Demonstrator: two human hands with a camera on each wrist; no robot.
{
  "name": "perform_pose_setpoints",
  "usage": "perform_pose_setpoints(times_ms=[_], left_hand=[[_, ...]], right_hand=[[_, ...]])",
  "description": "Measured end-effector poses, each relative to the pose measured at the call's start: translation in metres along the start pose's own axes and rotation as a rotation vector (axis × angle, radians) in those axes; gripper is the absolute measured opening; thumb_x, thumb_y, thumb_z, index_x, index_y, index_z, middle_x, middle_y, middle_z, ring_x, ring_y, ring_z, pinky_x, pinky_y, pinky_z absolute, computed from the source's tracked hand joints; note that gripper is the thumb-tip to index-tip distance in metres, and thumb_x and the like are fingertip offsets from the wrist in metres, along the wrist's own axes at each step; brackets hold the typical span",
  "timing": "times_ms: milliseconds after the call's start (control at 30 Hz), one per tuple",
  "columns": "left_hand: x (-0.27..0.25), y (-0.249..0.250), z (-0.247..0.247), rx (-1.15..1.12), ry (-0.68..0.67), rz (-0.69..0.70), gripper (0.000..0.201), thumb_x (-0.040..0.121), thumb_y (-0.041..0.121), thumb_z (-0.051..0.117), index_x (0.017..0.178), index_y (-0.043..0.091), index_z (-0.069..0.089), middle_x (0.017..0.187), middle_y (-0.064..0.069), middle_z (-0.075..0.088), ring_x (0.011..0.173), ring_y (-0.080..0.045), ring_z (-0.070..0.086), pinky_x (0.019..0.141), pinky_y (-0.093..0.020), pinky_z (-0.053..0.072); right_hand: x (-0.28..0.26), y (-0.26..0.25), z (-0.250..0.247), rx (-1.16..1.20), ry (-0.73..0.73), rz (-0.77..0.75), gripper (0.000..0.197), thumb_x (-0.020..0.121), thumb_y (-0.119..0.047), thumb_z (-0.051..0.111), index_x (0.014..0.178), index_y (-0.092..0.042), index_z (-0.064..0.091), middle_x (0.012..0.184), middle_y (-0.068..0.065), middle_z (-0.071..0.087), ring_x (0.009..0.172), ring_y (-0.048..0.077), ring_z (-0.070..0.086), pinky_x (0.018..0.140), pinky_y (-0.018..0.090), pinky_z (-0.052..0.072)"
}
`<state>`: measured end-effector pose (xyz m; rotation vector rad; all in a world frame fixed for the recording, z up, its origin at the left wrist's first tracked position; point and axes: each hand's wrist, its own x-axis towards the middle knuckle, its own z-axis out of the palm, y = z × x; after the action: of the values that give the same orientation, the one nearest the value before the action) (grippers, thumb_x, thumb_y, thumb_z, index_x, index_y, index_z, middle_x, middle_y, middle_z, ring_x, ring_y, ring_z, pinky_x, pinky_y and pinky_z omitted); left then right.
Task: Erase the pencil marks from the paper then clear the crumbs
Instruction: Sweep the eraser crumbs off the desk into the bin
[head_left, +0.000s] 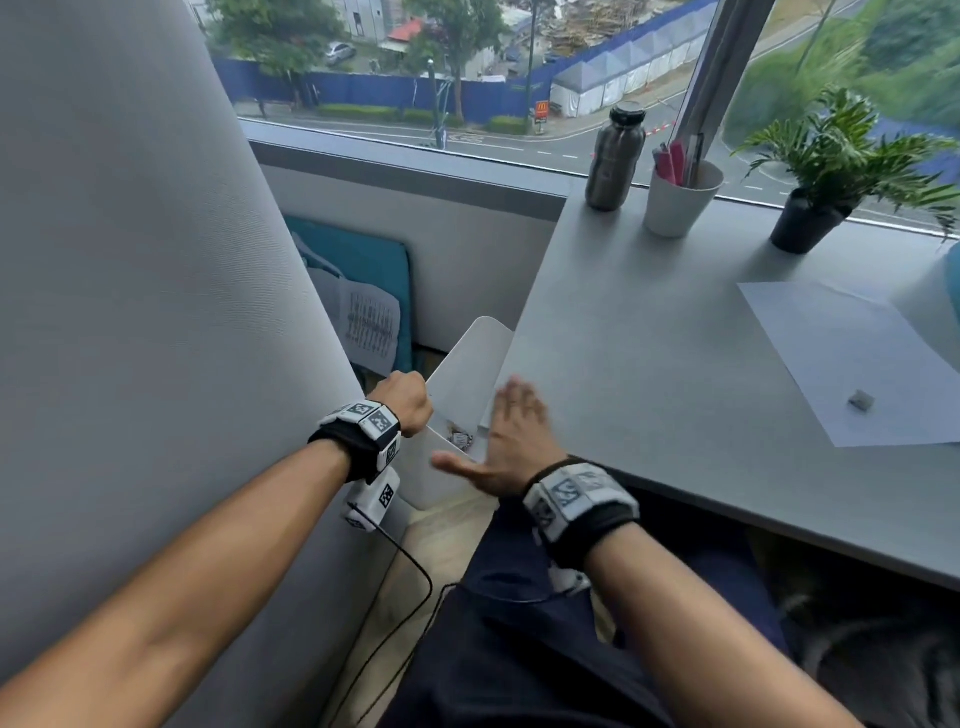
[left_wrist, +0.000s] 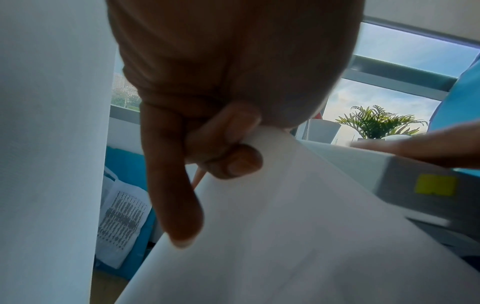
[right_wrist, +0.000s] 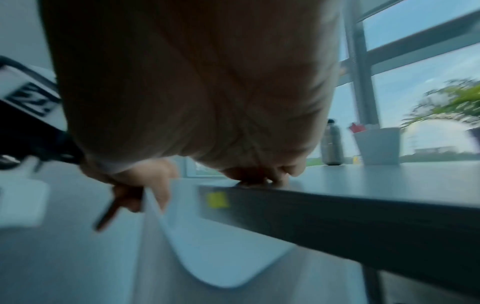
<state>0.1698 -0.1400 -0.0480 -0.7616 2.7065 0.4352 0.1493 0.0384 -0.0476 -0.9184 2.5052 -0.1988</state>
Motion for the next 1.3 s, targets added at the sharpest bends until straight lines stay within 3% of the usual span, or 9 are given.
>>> perform_pose_setpoints(times_ms=[167, 233, 367, 600, 800, 867, 1033, 1133, 1300], left_hand=[[-0.003, -0.005, -0.001, -0.001, 0.002, -0.016, 0.021, 0.088, 0.008, 0.048, 0.096, -0.005, 0.061, 0.114, -0.03, 0.064, 0.104, -0.044, 0.061, 0.081, -0.04, 0.049], [-0.005, -0.008, -0.004, -0.016, -0.008, -0.037, 0.023, 0.088, 0.008, 0.048, 0.098, -0.007, 0.062, 0.114, -0.031, 0.063, 0.103, -0.044, 0.061, 0.078, -0.038, 0.048], [-0.003, -0.013, -0.011, -0.049, -0.039, -0.069, 0.016, 0.08, 0.001, 0.048, 0.071, -0.002, 0.06, 0.096, -0.028, 0.068, 0.083, -0.04, 0.066, 0.062, -0.033, 0.049], [0.024, -0.011, -0.014, -0.067, -0.008, -0.074, 0.012, 0.079, 0.0, 0.049, 0.068, 0.002, 0.055, 0.096, -0.027, 0.068, 0.085, -0.041, 0.065, 0.068, -0.037, 0.052], [0.051, 0.004, -0.019, -0.018, 0.005, -0.029, 0.017, 0.085, 0.004, 0.049, 0.088, -0.004, 0.064, 0.104, -0.027, 0.067, 0.095, -0.041, 0.065, 0.075, -0.039, 0.053], [0.059, 0.008, -0.02, -0.02, 0.009, -0.027, 0.02, 0.088, 0.009, 0.052, 0.097, -0.005, 0.064, 0.11, -0.027, 0.066, 0.099, -0.042, 0.063, 0.077, -0.039, 0.051], [0.077, 0.012, -0.021, -0.047, 0.006, -0.005, 0.013, 0.085, 0.004, 0.049, 0.085, -0.002, 0.06, 0.105, -0.03, 0.066, 0.096, -0.044, 0.063, 0.078, -0.042, 0.053], [0.082, 0.009, -0.016, -0.061, -0.017, -0.011, 0.01, 0.083, 0.003, 0.048, 0.075, 0.001, 0.054, 0.099, -0.029, 0.068, 0.09, -0.043, 0.065, 0.075, -0.042, 0.056], [0.085, 0.0, -0.007, -0.109, -0.058, -0.057, 0.017, 0.085, 0.004, 0.047, 0.068, 0.003, 0.05, 0.098, -0.028, 0.067, 0.083, -0.042, 0.066, 0.069, -0.042, 0.058]], right_hand=[[0.015, -0.035, -0.005, -0.006, -0.075, -0.194, 0.12, 0.076, -0.088, 0.029, 0.154, -0.003, -0.006, 0.161, 0.015, -0.015, 0.15, 0.027, -0.013, 0.12, 0.042, -0.008], [0.02, -0.016, -0.018, 0.033, -0.025, -0.135, 0.118, 0.078, -0.085, 0.031, 0.154, -0.002, -0.005, 0.162, 0.016, -0.013, 0.15, 0.028, -0.012, 0.12, 0.042, -0.007], [0.042, 0.053, -0.052, 0.024, 0.062, 0.078, 0.117, 0.079, -0.085, 0.028, 0.154, 0.001, -0.002, 0.162, 0.018, -0.008, 0.151, 0.03, -0.007, 0.122, 0.043, -0.003], [0.075, 0.109, -0.082, -0.064, 0.007, 0.337, 0.122, 0.076, -0.088, 0.026, 0.153, 0.002, -0.004, 0.162, 0.021, -0.008, 0.15, 0.034, -0.004, 0.123, 0.043, 0.0], [0.11, 0.034, -0.071, -0.079, -0.052, 0.121, 0.132, 0.067, -0.095, 0.029, 0.153, -0.002, -0.01, 0.16, 0.017, -0.019, 0.149, 0.034, -0.015, 0.122, 0.044, -0.006], [0.114, 0.018, -0.069, -0.159, -0.121, -0.019, 0.125, 0.072, -0.092, 0.027, 0.155, -0.003, -0.001, 0.163, 0.014, -0.009, 0.15, 0.031, -0.009, 0.122, 0.046, -0.002], [0.119, 0.015, -0.071, -0.246, -0.16, -0.206, 0.067, 0.097, -0.055, 0.039, 0.143, -0.007, 0.038, 0.15, 0.012, 0.041, 0.142, 0.026, 0.032, 0.119, 0.048, 0.018], [0.124, 0.011, -0.082, -0.201, -0.037, -0.254, 0.035, 0.09, -0.022, 0.06, 0.123, -0.011, 0.057, 0.122, 0.012, 0.062, 0.117, 0.032, 0.057, 0.099, 0.041, 0.046], [0.138, -0.009, -0.098, -0.127, 0.163, -0.259, 0.021, 0.074, 0.003, 0.068, 0.092, -0.008, 0.068, 0.101, 0.015, 0.066, 0.091, 0.034, 0.066, 0.077, 0.034, 0.054]])
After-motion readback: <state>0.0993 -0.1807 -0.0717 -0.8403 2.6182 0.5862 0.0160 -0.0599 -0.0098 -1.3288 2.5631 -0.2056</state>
